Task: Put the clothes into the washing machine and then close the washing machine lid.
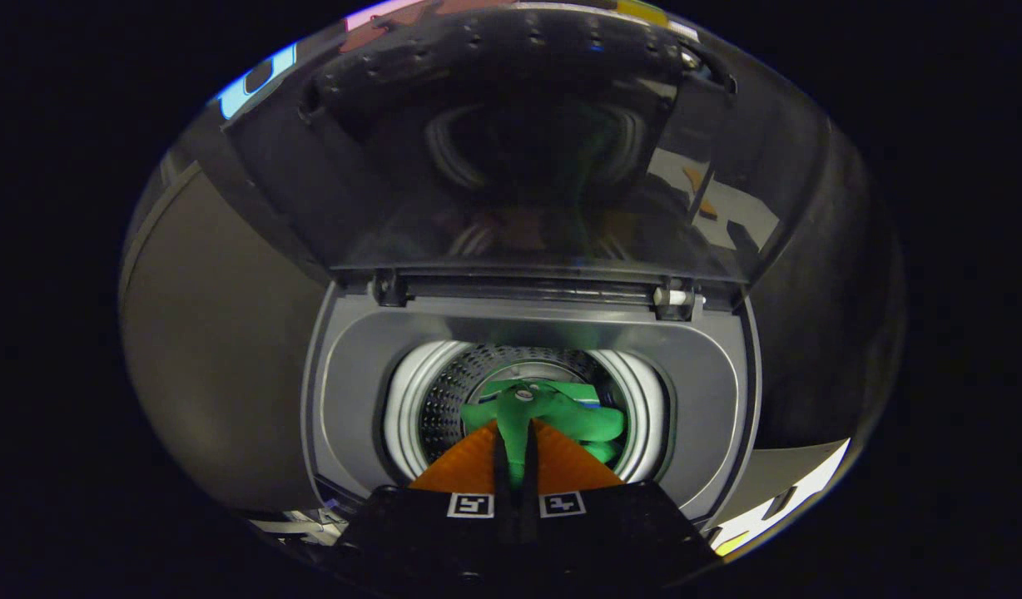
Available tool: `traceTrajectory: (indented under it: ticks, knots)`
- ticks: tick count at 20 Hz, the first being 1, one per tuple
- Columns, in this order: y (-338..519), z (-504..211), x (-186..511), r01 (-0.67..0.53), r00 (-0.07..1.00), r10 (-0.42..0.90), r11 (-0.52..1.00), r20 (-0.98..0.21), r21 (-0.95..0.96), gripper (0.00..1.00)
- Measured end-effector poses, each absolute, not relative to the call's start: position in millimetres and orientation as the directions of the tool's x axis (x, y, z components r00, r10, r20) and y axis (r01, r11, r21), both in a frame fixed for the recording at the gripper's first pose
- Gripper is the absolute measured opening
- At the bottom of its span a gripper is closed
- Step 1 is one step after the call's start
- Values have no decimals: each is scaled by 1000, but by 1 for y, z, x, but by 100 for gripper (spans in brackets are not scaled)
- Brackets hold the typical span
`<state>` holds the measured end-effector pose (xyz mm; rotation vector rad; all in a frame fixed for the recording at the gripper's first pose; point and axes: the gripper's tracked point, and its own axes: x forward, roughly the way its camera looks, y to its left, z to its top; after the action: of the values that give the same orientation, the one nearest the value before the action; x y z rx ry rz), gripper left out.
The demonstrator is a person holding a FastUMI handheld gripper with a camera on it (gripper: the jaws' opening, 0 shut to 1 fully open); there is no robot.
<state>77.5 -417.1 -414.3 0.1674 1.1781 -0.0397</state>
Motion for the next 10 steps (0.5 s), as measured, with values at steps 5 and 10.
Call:
traceTrajectory:
  ticks: [5, 10]
  knots:
    - [-409, -437, 68, 143, 350, 84, 980, -933, 141, 8]
    - [-392, -449, 63, 43, 339, 95, 992, -936, 117, 11]
